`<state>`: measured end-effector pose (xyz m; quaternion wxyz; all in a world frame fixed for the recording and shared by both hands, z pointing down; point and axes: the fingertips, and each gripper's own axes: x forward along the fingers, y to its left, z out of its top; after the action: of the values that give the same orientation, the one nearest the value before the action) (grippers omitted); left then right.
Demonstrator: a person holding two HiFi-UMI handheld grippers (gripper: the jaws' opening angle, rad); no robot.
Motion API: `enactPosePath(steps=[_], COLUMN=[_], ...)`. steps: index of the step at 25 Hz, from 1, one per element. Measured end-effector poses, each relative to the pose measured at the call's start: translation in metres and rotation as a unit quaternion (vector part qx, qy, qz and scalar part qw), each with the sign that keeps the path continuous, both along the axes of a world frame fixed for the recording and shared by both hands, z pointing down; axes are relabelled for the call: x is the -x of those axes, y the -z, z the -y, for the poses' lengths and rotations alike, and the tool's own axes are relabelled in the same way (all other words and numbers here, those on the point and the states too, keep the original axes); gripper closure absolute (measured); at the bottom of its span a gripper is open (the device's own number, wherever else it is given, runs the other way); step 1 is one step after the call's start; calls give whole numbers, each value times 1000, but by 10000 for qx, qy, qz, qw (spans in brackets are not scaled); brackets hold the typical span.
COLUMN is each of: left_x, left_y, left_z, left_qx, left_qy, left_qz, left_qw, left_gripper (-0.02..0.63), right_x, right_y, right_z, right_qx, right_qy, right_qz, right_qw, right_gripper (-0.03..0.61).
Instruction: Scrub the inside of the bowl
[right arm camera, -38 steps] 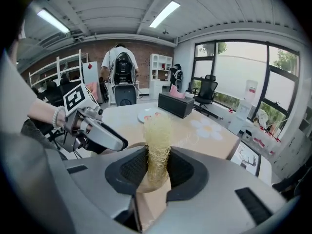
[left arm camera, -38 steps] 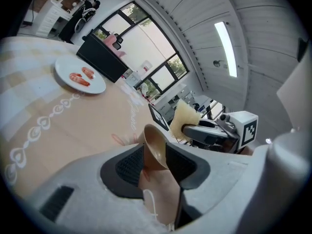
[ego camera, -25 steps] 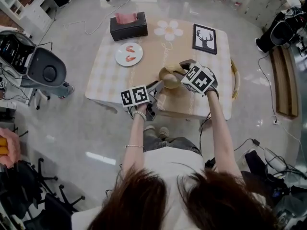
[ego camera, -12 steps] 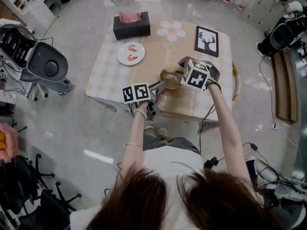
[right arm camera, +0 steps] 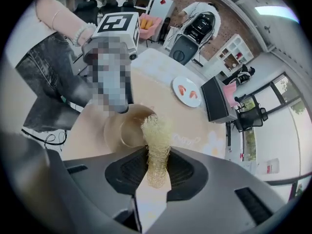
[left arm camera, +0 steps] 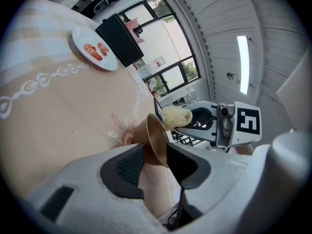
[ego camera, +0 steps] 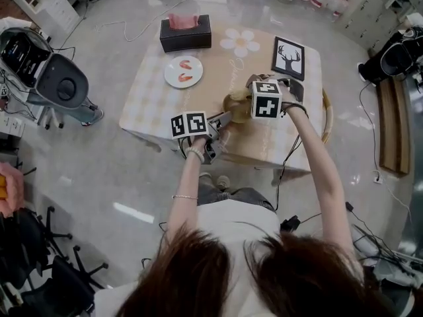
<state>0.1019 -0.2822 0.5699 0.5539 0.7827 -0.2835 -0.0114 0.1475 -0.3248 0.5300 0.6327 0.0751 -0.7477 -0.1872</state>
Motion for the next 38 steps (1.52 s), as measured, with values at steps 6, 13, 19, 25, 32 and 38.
enactPosePath(steps=[6, 13, 19, 25, 32, 38], left_x=[0, -1, -3, -4, 0, 0], left_y=[1, -2, -2, -4, -4, -9], left_z=[0, -4, -4, -6, -8, -6], left_qx=[14, 95, 147, 194, 254, 313], left_qy=[-63, -80, -53, -42, 51, 116], left_qz=[-15, -71, -94, -110, -140, -81], left_qw=[10000, 9999, 9998, 9997, 9996, 9994], left_gripper=[471, 471, 471, 472, 474, 479], right_x=[-1, 0, -1, -1, -2, -2], right_y=[-3, -9, -12, -15, -20, -21], right_z=[3, 1, 2, -1, -7, -7], right_qx=[-40, -73, -97, -227, -375, -415], right_qy=[412, 670, 742, 913, 1160, 1223], right_qz=[-527, -881, -1061, -1375, -1912, -2058], right_qw=[9978, 9938, 9915, 9860, 9739, 9700], right_gripper=[483, 483, 483, 483, 483, 483])
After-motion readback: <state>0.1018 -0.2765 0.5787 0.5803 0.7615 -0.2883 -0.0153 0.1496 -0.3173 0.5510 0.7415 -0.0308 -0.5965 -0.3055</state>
